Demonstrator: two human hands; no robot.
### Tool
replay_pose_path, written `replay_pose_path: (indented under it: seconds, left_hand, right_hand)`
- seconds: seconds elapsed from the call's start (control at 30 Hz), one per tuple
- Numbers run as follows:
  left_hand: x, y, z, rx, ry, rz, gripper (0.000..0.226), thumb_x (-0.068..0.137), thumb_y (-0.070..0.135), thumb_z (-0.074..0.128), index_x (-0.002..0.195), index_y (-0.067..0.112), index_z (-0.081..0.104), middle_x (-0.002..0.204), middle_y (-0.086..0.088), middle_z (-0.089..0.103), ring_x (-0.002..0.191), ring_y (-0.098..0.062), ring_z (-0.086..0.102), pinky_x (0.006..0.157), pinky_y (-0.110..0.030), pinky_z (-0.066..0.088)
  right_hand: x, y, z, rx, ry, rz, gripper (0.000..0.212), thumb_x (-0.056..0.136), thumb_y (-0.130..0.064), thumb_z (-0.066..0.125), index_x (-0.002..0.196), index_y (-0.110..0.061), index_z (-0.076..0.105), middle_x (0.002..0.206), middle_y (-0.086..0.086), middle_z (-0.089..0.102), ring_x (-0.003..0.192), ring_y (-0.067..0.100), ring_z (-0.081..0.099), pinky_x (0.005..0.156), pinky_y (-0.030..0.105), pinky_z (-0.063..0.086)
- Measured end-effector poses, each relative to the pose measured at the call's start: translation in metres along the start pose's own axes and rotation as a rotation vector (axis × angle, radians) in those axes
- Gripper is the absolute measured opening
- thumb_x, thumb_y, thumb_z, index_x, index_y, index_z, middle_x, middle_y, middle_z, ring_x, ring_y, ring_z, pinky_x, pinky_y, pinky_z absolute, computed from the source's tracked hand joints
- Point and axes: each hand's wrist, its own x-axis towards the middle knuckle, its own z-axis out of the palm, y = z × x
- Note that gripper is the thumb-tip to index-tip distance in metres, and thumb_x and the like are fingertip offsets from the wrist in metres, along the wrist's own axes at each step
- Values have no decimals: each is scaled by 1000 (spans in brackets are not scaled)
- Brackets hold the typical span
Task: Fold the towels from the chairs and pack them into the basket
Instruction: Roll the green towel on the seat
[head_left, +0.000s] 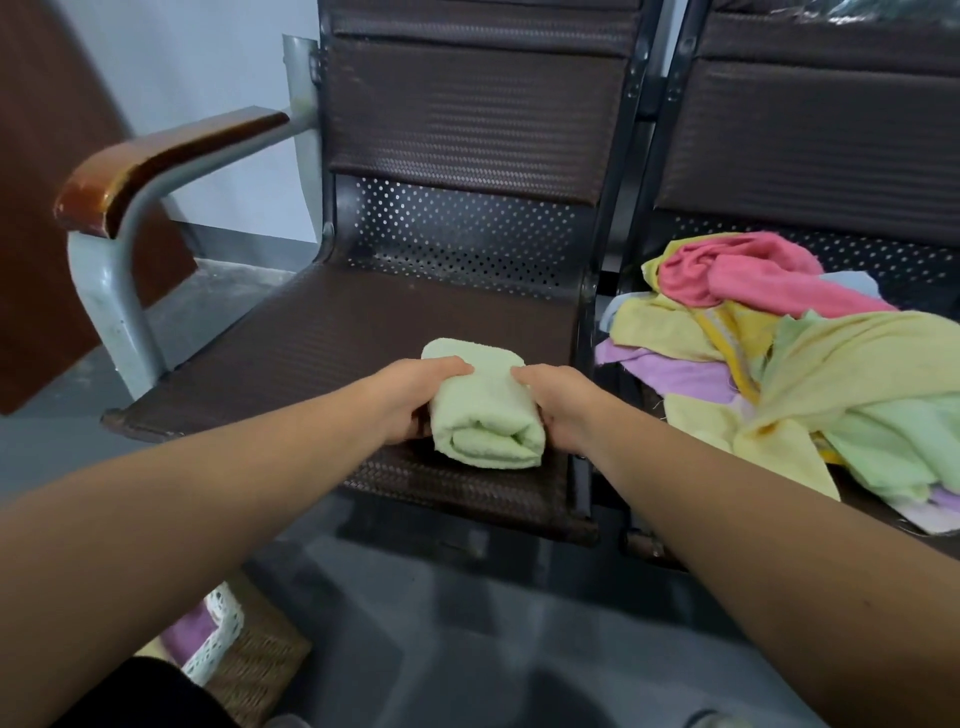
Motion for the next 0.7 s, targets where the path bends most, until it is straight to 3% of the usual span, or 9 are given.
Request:
replay_pose_path:
  seconds: [0.07,0.2,0.37,0.47,0.63,0.7]
  left_hand:
    - [-7,4,-4,-149,-81,4,35,90,21,68,121,7,63,105,-11,76,96,-28,73,83,-40,59]
    - [-26,10,-27,-312,-130,94,39,92,15,61,130,8,55,114,-15,73,101,-32,71,77,-42,59]
    - [-63,9,-93,-440,-74,200,34,94,15,58,127,8,58,111,-15,74,101,-34,72,84,-47,57]
    - [-88,-5,-150,-498,-71,232,31,94,15,55,124,9,60,113,-15,73,98,-33,73,84,-47,56]
    - [-116,-50,-250,-530,32,254,61,82,19,65,141,12,51,128,-14,67,115,-34,66,90,-49,54]
    - [-123,-75,-281,-527,55,243,57,87,17,59,143,15,48,132,-13,65,119,-33,63,89,-49,56]
  right_hand:
    - [-2,0,7,74,0,3,27,101,-17,56,121,0,58,111,14,69,95,29,70,85,43,59]
    - [-14,-9,37,37,-11,-58,26,99,-23,59,116,-3,62,110,12,71,96,31,70,87,48,59]
    - [-42,-27,99,-57,-106,-258,22,98,-29,60,112,-12,62,112,7,70,102,26,67,93,49,56]
    - [-63,-33,149,-65,-218,-278,23,97,-24,63,111,-7,63,111,11,72,103,30,69,95,52,54]
    - [-91,-20,229,-228,-349,-356,21,95,-20,65,109,-4,64,109,12,70,100,30,67,91,47,56]
    - [-97,-3,258,-323,-397,-381,21,95,-21,65,108,-5,64,107,11,70,99,28,66,89,46,56]
